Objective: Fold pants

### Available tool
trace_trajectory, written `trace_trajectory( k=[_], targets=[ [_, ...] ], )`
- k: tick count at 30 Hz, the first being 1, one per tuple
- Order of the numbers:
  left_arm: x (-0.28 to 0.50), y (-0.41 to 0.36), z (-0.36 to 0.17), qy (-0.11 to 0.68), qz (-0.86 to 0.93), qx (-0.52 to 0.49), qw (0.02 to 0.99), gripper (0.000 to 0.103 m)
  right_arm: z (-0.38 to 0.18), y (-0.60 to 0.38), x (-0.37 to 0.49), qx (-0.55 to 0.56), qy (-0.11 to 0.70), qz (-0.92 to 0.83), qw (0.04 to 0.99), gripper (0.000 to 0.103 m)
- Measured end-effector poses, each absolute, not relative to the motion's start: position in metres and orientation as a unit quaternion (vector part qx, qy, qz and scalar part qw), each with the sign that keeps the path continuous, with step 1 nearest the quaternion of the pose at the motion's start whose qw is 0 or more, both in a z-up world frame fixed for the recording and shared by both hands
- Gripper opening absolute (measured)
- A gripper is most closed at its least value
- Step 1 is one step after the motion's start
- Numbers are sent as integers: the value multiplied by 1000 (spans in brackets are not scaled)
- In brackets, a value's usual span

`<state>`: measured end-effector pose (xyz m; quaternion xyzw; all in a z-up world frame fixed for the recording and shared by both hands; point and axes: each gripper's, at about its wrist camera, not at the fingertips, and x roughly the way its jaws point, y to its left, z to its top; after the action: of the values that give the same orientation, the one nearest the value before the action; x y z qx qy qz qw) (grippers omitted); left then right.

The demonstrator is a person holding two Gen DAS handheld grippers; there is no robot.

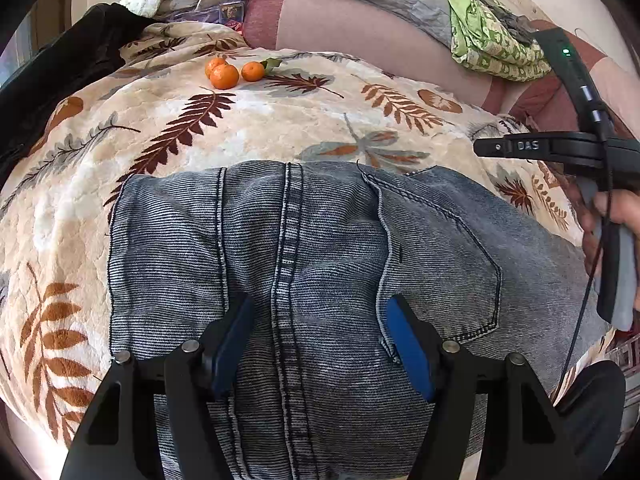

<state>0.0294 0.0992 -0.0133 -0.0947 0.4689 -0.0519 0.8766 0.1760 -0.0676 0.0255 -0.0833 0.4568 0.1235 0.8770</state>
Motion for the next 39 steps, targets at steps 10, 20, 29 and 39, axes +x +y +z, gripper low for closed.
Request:
trace_trajectory(
  k=[10, 20, 29, 39],
  targets=[
    [30, 93, -14, 465, -40, -77, 881, 71, -26, -71, 168, -18, 529, 155, 834, 6],
    [30, 91, -16, 464, -38, -69, 882, 71, -31, -68, 148, -53, 540, 152, 826, 8],
    [29, 91, -16, 463, -38, -67, 883, 71, 2, -83, 127, -24, 509, 158, 846, 8],
    [28, 91, -15, 461, -36, -60, 885, 71, -32, -93, 117, -27, 537, 130, 833, 64]
  ],
)
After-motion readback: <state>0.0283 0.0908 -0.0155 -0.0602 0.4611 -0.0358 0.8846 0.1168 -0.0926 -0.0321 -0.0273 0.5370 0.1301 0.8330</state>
